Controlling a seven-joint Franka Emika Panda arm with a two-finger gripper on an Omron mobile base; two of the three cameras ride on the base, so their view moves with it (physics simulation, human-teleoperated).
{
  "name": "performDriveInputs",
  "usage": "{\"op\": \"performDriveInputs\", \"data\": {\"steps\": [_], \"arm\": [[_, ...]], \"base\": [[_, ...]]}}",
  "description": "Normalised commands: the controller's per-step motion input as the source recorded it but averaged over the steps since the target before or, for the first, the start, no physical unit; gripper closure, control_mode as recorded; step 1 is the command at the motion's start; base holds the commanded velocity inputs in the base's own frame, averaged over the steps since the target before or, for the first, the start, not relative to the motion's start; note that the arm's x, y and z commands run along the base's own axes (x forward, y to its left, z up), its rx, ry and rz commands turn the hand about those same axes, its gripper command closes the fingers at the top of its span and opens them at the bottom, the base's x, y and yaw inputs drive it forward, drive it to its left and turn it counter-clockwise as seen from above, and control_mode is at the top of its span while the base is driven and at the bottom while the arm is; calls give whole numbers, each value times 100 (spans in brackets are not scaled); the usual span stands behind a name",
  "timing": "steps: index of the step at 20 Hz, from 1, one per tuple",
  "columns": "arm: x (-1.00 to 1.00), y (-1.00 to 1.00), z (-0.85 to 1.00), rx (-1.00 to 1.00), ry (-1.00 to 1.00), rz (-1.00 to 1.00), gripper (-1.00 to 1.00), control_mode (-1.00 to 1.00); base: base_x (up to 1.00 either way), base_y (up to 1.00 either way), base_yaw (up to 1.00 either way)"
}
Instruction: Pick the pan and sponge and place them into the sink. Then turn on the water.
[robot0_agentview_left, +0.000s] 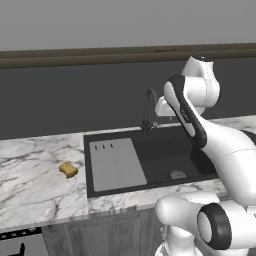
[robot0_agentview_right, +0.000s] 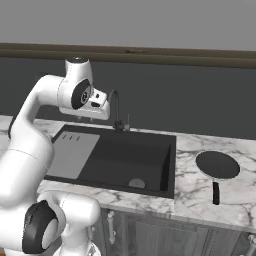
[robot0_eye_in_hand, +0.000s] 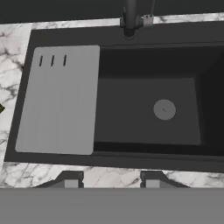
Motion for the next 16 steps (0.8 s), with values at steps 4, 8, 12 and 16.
{"op": "performDriveInputs", "data": {"steps": [4, 8, 12, 16], "arm": [[-21, -19, -3, 3, -3, 0, -100, -100], [-82, -65, -19, 8, -8, 0, -100, -100], [-100, -94, -45, 0, -18, -1, -100, -100], [-60, -94, -52, -20, -8, -1, -100, -100]], "base": [[0, 0, 0], [0, 0, 0], [0, 0, 0], [0, 0, 0]]}}
